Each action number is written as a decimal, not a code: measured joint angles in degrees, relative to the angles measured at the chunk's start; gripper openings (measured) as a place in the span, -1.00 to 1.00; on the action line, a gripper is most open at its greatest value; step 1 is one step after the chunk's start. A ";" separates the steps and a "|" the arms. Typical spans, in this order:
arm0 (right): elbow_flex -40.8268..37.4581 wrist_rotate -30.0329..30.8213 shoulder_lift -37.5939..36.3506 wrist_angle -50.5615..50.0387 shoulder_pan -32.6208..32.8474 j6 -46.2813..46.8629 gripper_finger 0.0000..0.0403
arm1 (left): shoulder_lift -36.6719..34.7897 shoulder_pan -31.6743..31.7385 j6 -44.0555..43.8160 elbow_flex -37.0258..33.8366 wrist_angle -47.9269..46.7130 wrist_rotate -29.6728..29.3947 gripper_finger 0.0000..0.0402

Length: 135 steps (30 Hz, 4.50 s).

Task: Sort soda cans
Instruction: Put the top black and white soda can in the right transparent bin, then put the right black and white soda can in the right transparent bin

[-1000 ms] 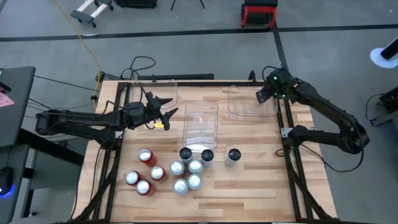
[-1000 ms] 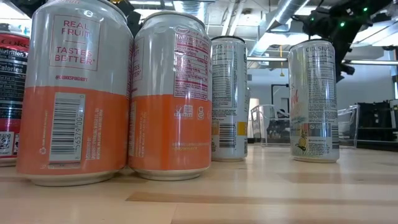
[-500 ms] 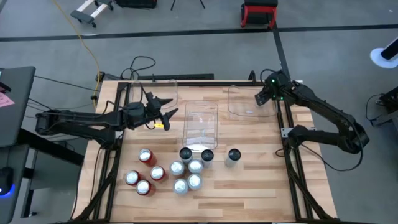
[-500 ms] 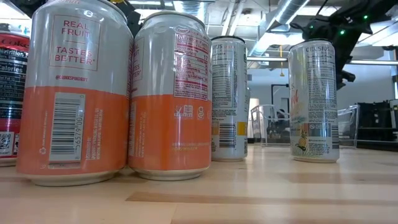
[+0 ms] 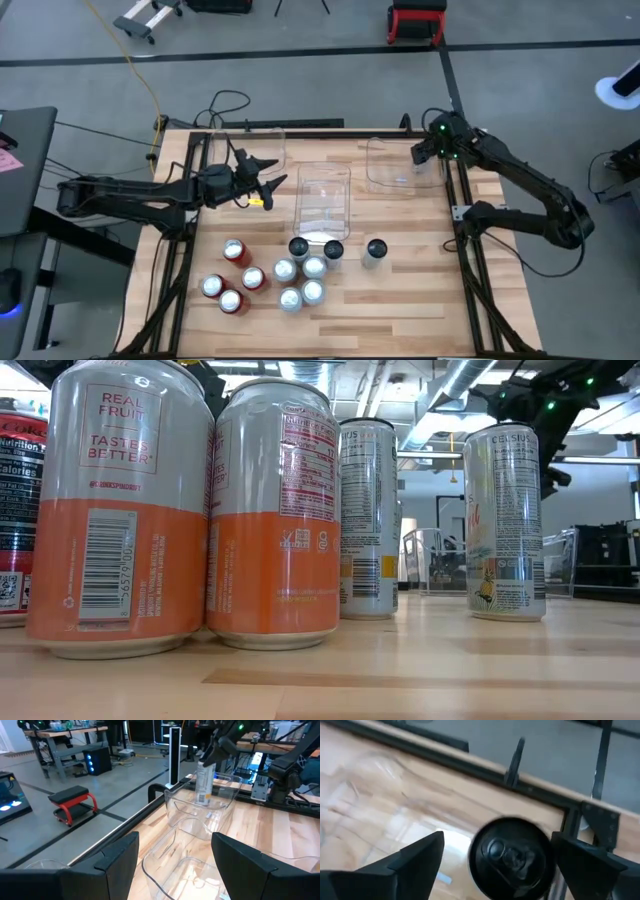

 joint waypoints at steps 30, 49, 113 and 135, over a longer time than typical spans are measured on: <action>-1.82 8.98 -11.13 11.00 65.37 10.90 0.83 | 0.00 -0.02 2.72 -0.07 -2.24 -1.01 0.23; -1.01 14.75 10.14 22.28 78.22 13.87 0.83 | 0.37 -0.07 3.96 -0.07 -0.06 -0.05 0.23; 1.33 15.04 11.96 18.01 79.88 7.83 0.87 | 0.39 -0.07 3.28 -0.07 -0.95 -0.08 0.23; 1.61 13.08 19.81 16.94 78.49 10.91 0.99 | 0.37 -0.06 3.37 -0.07 -1.67 -0.09 0.23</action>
